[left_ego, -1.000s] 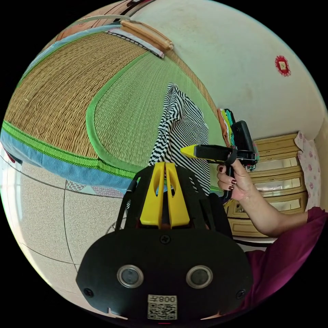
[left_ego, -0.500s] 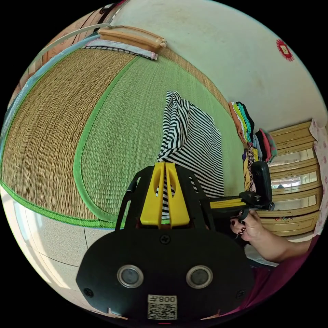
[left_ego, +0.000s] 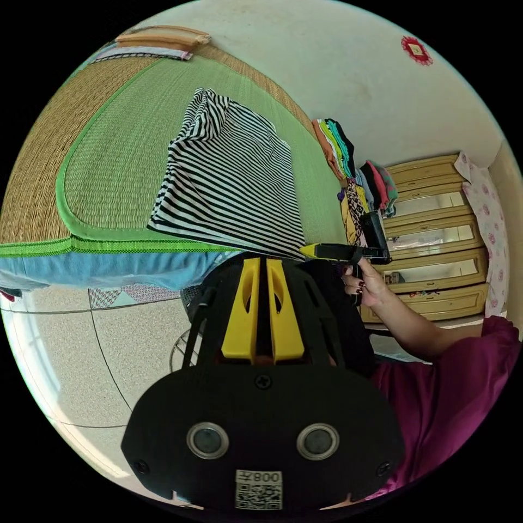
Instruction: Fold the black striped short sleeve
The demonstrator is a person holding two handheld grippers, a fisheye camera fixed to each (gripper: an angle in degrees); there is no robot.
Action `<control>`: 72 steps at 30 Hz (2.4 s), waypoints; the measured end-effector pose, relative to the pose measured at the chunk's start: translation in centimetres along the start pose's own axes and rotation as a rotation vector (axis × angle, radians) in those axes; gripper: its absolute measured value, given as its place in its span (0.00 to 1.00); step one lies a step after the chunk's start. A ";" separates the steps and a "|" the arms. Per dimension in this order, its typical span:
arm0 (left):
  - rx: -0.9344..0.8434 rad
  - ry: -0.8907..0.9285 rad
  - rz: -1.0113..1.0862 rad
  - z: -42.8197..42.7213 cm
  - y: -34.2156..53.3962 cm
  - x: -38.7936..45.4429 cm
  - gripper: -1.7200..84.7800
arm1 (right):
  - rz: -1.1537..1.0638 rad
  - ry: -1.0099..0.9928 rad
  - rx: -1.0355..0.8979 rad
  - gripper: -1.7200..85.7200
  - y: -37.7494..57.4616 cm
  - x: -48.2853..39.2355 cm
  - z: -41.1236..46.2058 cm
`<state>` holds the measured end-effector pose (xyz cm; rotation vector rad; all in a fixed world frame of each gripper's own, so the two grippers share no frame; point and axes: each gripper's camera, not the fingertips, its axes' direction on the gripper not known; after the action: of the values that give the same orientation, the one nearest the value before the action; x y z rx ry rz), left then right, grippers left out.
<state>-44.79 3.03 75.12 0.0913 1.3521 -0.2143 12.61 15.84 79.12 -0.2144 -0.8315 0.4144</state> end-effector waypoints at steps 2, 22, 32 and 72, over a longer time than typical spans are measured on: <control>-0.048 0.007 0.030 1.1 -0.9 1.0 0.06 | 0.044 -0.048 0.034 0.04 1.8 1.9 -1.3; -0.312 0.110 -0.127 10.4 -8.8 1.6 0.06 | 0.179 -0.313 0.132 0.12 8.4 9.0 -6.0; -0.282 0.202 -0.196 11.0 -8.9 -0.4 0.04 | 0.197 -0.348 0.110 0.12 9.6 10.7 -6.8; 0.287 0.420 -0.504 -1.8 4.8 -19.3 0.07 | 0.147 -0.459 0.099 0.03 13.6 11.1 -11.4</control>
<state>-49.38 9.98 93.27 0.0344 1.7403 -0.8524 24.12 32.66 74.42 -0.0877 -1.2457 0.6555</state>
